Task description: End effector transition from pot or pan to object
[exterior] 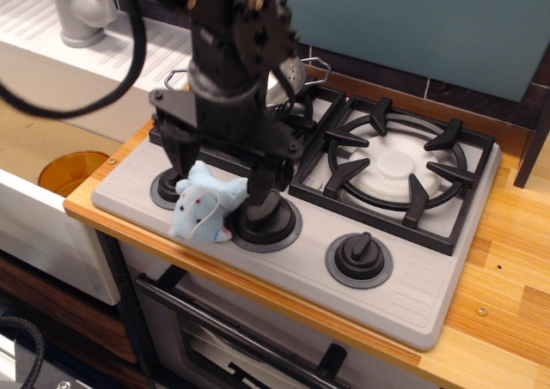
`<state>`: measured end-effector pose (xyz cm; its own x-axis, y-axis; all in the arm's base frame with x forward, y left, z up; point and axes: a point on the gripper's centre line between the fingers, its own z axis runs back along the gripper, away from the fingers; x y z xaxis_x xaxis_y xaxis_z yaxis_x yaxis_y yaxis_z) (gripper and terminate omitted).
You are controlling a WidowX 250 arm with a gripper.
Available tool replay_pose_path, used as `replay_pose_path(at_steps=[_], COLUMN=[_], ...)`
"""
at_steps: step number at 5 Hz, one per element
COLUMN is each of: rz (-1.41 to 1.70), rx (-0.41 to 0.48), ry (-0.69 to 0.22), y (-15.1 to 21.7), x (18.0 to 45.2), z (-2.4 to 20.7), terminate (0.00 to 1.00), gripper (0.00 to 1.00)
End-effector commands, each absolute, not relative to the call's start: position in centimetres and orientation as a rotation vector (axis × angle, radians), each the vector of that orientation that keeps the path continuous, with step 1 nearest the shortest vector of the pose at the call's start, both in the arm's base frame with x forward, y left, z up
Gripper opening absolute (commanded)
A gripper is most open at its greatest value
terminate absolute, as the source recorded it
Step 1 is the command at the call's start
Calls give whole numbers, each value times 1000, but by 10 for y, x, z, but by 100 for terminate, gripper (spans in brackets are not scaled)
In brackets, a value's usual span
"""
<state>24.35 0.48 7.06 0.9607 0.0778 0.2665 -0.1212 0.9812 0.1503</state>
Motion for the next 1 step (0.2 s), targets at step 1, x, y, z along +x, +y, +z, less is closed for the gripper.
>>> replay_pose_path(at_steps=[1], rz=[106], rx=[160], ry=[-333], y=[4], x=[256], z=[69], terminate=[100], gripper=[100])
